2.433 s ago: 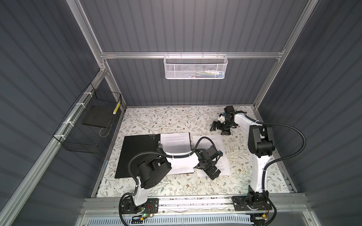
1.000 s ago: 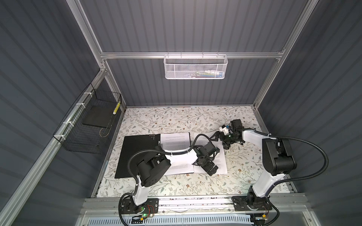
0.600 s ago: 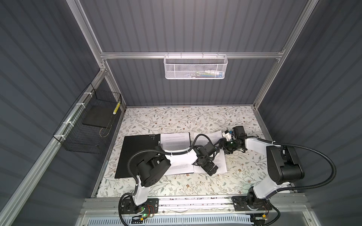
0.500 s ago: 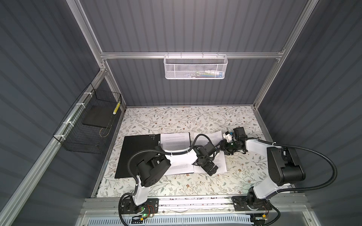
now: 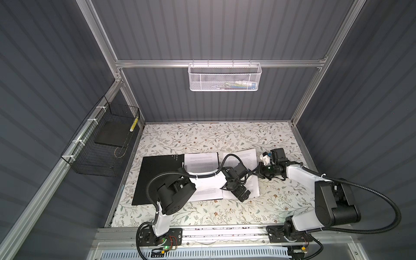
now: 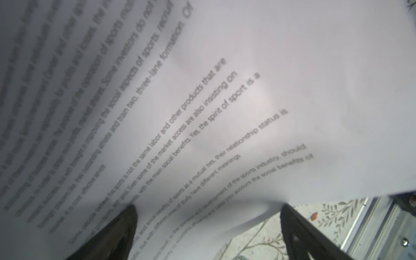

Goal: Put the files into the folder

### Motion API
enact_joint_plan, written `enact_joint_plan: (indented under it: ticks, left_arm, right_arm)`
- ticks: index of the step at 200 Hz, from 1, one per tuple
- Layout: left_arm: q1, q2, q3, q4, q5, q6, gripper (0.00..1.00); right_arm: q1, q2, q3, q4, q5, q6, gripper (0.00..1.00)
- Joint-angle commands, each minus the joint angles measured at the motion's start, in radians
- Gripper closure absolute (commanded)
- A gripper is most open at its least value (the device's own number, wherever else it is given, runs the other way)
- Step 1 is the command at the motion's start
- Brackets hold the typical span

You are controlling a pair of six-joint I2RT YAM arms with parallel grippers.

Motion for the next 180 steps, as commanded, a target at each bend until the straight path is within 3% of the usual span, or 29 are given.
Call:
enact_joint_plan:
  ticks: [1, 20, 38, 75, 124, 150, 165, 180]
  left_arm:
    - [0.01, -0.12, -0.015, 0.03, 0.045, -0.043, 0.0]
    - [0.01, -0.279, -0.087, 0.202, 0.0, -0.141, 0.0]
    - [0.01, -0.422, -0.159, 0.269, -0.141, -0.176, 0.0]
    - [0.01, -0.627, -0.244, 0.056, -0.492, -0.14, 0.0]
    - [0.009, -0.863, -0.334, -0.185, -0.7, -0.096, 0.0]
    - [0.009, -1.002, -0.392, -0.194, -0.79, -0.069, 0.0]
    - [0.01, -1.054, -0.416, -0.191, -0.845, -0.065, 0.0]
    - [0.009, -1.088, -0.419, -0.19, -0.864, -0.057, 0.0]
  right_arm:
    - [0.0, -0.077, -0.006, -0.068, 0.042, 0.019, 1.0]
    - [0.001, -0.151, 0.008, -0.11, 0.068, 0.029, 1.0]
    - [0.019, -0.216, 0.053, -0.202, 0.118, 0.032, 1.0]
    - [0.166, -0.278, 0.216, -0.332, 0.267, 0.049, 1.0]
    - [0.487, -0.1, 0.5, -0.317, 0.337, 0.123, 1.0]
    - [0.626, 0.032, 0.7, -0.258, 0.263, 0.137, 1.0]
    - [0.637, 0.071, 0.734, -0.173, 0.165, 0.166, 1.0]
    - [0.615, 0.088, 0.709, -0.123, 0.161, 0.18, 1.0]
